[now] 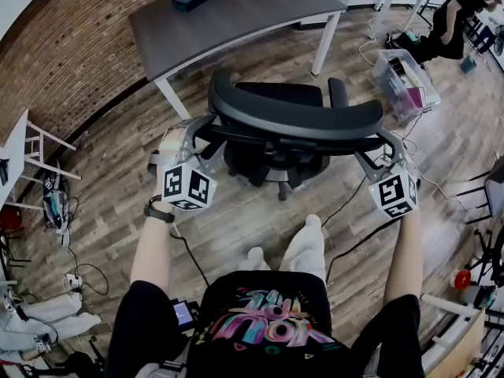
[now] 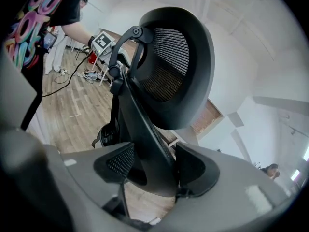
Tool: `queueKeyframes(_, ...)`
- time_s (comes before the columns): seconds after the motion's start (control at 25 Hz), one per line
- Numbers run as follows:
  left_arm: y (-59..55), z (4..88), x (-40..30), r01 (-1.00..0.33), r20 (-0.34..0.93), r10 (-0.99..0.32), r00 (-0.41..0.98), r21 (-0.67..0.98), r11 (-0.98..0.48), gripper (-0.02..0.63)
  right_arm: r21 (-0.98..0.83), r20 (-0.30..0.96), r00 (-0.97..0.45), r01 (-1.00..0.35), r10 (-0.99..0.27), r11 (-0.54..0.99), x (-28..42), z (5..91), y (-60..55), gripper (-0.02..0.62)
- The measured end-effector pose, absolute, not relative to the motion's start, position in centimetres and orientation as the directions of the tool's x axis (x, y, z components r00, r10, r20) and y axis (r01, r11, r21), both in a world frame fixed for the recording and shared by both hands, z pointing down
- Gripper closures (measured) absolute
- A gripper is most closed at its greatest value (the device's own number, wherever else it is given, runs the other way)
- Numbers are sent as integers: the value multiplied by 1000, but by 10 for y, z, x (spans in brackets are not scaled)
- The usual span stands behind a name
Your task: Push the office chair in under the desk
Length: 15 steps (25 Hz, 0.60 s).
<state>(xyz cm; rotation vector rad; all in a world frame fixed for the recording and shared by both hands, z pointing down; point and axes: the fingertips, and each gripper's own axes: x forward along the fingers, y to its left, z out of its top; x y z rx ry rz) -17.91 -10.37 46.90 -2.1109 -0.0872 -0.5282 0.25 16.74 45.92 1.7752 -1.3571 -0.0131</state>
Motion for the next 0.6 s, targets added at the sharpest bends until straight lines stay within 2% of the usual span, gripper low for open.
queueKeyframes(0.6, -121, 473, -116, 125, 438, -366, 821, -764, -633, 362, 636, 459, 195, -754, -867, 167, 127, 463, 100, 328)
